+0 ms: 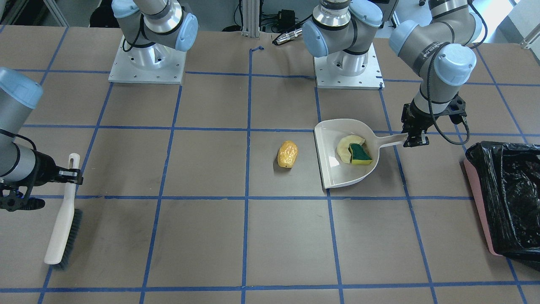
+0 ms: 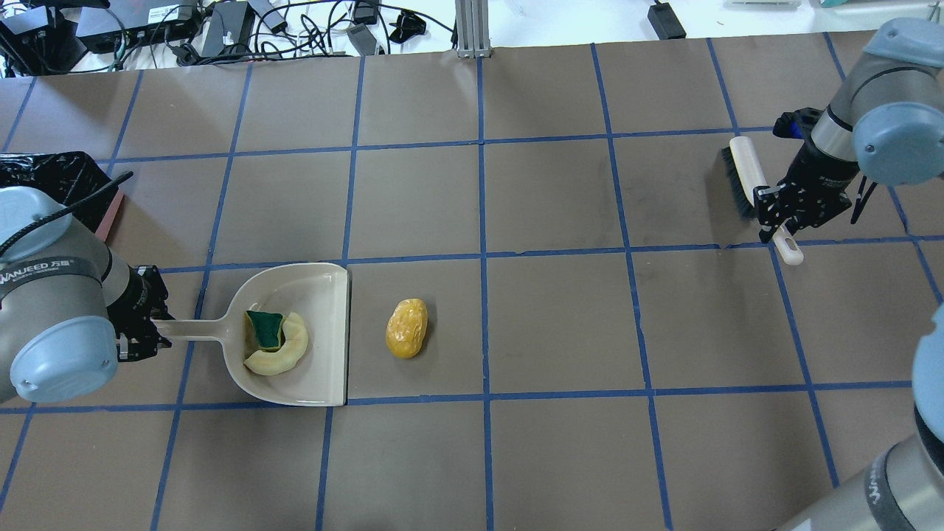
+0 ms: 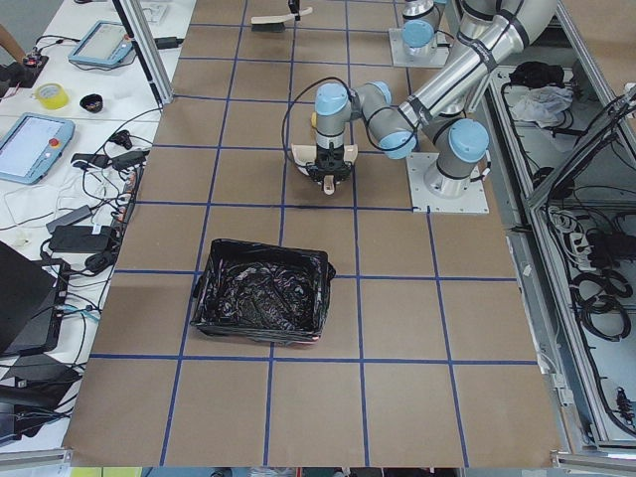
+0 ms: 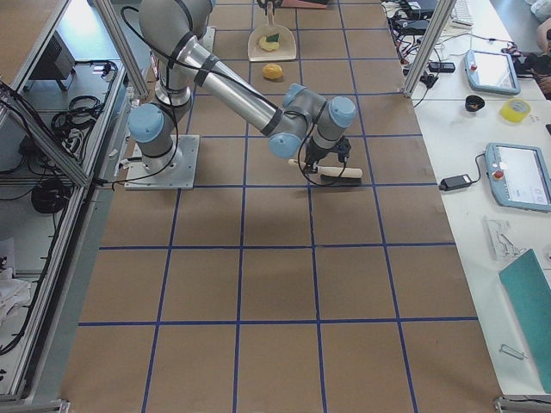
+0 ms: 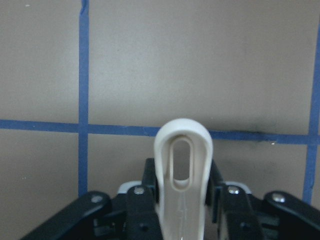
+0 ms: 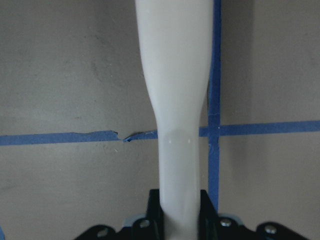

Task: Sweep and dump trash into bin
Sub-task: 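Slide the dustpan with the left gripper next to the yellow potato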

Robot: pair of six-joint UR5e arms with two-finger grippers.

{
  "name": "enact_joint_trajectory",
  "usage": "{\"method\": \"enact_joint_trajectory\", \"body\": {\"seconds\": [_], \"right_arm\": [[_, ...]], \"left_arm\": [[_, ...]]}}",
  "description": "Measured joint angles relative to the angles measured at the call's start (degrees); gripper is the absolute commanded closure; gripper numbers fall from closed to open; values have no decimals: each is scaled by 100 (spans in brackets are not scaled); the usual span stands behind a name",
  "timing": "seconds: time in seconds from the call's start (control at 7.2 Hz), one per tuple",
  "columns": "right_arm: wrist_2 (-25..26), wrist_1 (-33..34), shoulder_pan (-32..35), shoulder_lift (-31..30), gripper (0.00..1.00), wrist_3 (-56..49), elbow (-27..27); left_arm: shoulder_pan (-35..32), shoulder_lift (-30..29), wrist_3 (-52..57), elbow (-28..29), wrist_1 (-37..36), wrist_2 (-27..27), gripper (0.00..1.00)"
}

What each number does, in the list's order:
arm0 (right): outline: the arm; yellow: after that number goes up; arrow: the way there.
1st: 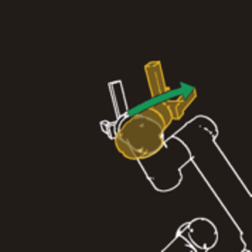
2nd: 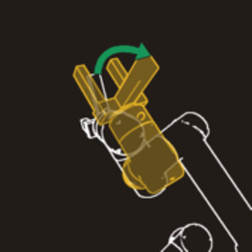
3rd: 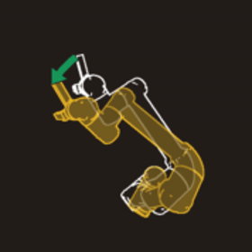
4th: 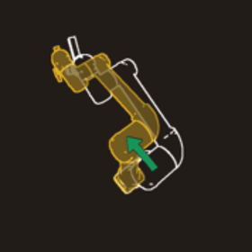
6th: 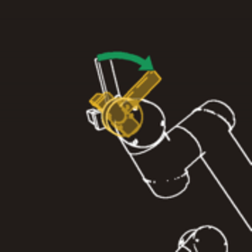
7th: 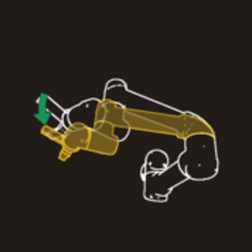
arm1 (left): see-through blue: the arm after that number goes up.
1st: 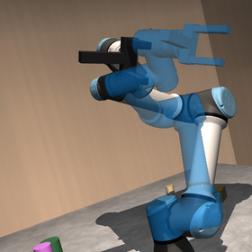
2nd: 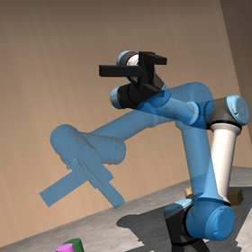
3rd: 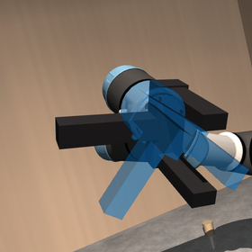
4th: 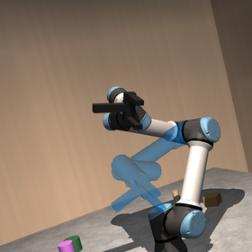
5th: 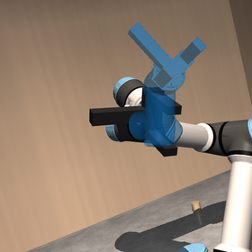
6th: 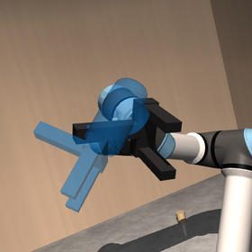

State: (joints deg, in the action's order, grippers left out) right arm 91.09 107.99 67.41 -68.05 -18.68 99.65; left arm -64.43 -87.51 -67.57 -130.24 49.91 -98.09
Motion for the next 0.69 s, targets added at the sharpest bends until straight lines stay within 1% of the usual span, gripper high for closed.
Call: {"method": "enact_joint_trajectory", "body": {"seconds": [0.14, 0.28, 0.56, 0.69], "right_arm": [[50, 19, 0, -1, 49, -3, 24], [70, 26, 0, -2, 40, 0, 32], [78, 28, 0, -1, 30, 11, 39], [82, 24, 0, 1, 27, 13, 40]], "left_arm": [[-99, 16, -138, -36, 1, -11, 100], [-246, 20, -318, -49, 3, -15, 100], [-578, 15, -679, -52, 9, -23, 100], [-714, 1, -821, -39, 9, -25, 100]]}}
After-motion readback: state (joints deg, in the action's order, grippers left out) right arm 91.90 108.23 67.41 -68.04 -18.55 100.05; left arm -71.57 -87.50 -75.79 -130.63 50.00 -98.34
